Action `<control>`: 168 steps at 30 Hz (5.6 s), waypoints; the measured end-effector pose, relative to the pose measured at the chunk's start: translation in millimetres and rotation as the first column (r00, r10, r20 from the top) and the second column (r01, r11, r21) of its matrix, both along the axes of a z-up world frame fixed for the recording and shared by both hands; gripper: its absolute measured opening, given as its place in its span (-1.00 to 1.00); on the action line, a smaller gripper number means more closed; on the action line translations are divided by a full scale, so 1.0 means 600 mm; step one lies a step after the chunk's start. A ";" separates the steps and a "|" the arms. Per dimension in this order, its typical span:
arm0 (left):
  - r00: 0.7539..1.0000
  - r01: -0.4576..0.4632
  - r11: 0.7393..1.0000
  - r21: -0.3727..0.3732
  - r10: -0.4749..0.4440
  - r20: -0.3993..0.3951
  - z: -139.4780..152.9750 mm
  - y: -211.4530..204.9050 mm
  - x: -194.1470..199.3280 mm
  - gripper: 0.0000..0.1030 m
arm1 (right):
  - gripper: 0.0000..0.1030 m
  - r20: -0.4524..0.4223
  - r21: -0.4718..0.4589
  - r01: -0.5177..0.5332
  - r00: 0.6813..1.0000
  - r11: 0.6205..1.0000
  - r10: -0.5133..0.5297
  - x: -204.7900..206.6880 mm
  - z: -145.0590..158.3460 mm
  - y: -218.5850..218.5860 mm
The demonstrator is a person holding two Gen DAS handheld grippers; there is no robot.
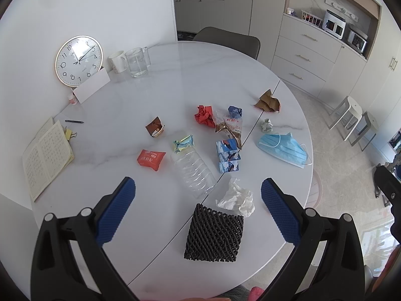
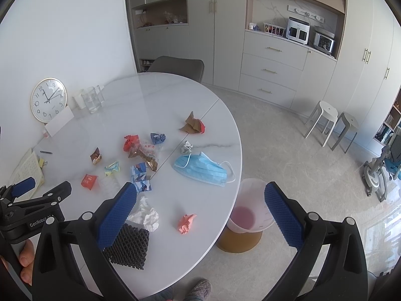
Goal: Collect trash
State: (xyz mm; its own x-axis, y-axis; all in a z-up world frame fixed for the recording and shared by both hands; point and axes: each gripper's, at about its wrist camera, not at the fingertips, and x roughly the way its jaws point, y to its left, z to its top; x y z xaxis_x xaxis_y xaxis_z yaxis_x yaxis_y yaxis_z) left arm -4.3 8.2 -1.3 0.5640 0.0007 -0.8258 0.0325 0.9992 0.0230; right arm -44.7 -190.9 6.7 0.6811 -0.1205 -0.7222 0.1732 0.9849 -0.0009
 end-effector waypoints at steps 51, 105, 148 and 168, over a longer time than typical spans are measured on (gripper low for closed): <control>0.994 0.104 0.994 -0.029 -0.105 -0.043 -0.069 0.024 -0.005 0.87 | 0.96 -0.063 0.034 0.002 0.998 0.999 0.001 0.008 -0.061 0.011; 0.868 0.411 0.895 -0.174 -0.443 -0.224 -0.300 0.020 -0.014 -0.72 | 0.31 -0.321 0.161 0.096 0.946 0.982 -0.040 0.087 -0.362 0.020; 0.852 0.458 0.857 -0.235 -0.499 -0.160 -0.316 -0.632 0.102 -0.60 | -0.64 -0.262 0.108 0.018 0.965 0.994 0.011 0.105 -0.276 -0.521; 0.881 0.365 0.911 -0.192 -0.405 -0.246 -0.388 -0.671 0.145 0.46 | -0.64 -0.323 0.221 -0.135 0.924 0.966 0.203 0.171 -0.380 -0.554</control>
